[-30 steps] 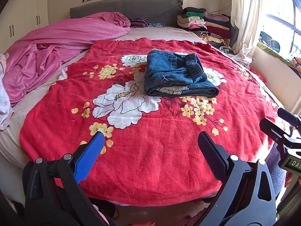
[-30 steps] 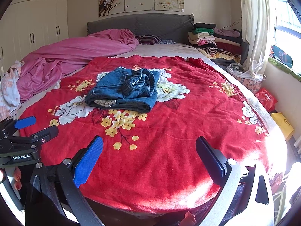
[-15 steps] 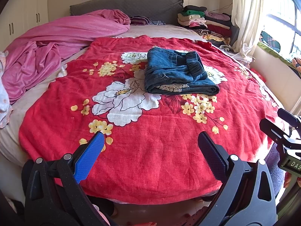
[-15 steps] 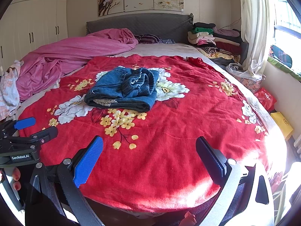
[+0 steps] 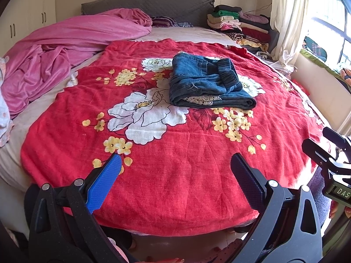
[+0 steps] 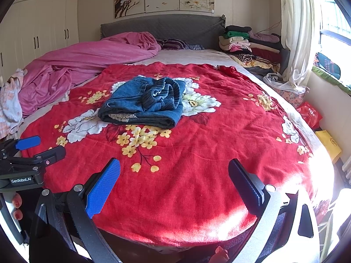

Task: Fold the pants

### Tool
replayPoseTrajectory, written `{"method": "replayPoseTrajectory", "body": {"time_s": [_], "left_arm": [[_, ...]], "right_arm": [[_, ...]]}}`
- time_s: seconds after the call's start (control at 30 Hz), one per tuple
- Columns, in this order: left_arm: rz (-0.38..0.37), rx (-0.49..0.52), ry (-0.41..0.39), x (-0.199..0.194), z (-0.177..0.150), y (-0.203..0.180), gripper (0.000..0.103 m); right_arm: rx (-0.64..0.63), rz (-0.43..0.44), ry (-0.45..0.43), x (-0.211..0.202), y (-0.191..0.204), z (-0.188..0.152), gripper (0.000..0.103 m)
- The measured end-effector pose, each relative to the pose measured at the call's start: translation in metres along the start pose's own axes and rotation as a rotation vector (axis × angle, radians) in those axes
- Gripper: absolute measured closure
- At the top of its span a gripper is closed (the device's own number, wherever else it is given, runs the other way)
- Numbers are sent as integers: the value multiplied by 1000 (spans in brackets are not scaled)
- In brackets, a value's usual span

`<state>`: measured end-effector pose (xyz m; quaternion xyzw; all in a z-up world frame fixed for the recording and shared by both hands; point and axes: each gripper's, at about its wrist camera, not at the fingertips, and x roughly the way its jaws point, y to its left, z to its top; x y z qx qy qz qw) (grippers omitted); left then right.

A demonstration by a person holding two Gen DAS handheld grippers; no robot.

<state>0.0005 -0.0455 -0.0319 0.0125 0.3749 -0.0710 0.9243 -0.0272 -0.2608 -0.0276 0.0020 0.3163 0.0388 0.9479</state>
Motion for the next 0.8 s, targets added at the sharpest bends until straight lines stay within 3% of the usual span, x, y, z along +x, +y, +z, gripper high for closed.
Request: {"method": "replayPoseTrajectory", "body": {"time_s": [0.23,0.4,0.53,0.63,0.8], "left_arm": [[119,-38,-12,3,2,9,10],[65,-77,-14,7,4,21,10],[39,-99,6,21,21,38,10],[129,-94,73,55,49,70,10],[297,-117,148,128,107,156,9]], "right_arm": [[-2,-8,13,6,-4,-3,5],[-1,-40,46,19,-23,-2,5],[30,-84,77,40,-61,11,5],[40,-150,113,64,-105,29,5],[75,-279,212,125,-199,65,5]]}}
